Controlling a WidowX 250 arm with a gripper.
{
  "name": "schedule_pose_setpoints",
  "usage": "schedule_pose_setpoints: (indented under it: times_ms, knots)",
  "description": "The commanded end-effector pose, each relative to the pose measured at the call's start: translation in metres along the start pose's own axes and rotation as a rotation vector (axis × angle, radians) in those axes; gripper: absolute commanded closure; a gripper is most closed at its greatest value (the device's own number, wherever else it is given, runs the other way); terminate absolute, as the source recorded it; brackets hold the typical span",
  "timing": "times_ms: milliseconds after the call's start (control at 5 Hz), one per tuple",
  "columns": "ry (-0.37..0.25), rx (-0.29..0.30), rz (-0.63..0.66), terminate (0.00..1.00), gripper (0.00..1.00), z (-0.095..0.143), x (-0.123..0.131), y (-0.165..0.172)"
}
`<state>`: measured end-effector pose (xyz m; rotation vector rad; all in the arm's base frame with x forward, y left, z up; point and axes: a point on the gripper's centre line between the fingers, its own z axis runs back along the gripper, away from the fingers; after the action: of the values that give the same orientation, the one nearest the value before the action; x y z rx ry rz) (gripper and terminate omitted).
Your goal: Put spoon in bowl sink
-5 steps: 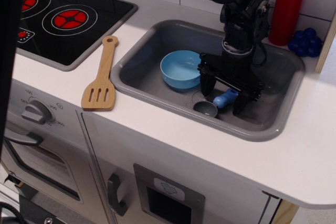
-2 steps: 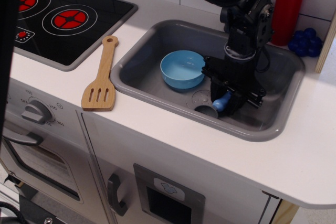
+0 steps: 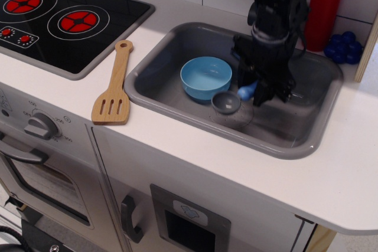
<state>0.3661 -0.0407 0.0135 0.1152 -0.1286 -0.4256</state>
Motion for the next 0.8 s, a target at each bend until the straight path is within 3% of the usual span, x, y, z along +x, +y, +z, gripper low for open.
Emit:
schedule_pose_setpoints:
  times_ms: [0, 400, 600]
  knots:
    - [-0.143, 0.038, -0.261, 0.0, 1.0, 0.049, 0.008, 0.046]
    - [-0.15, -0.024, -0.47, 0.0, 1.0, 0.047, 0.007, 0.074]
    - [-0.173, -0.034, -0.462, 0.0, 1.0, 0.038, 0.009, 0.079]
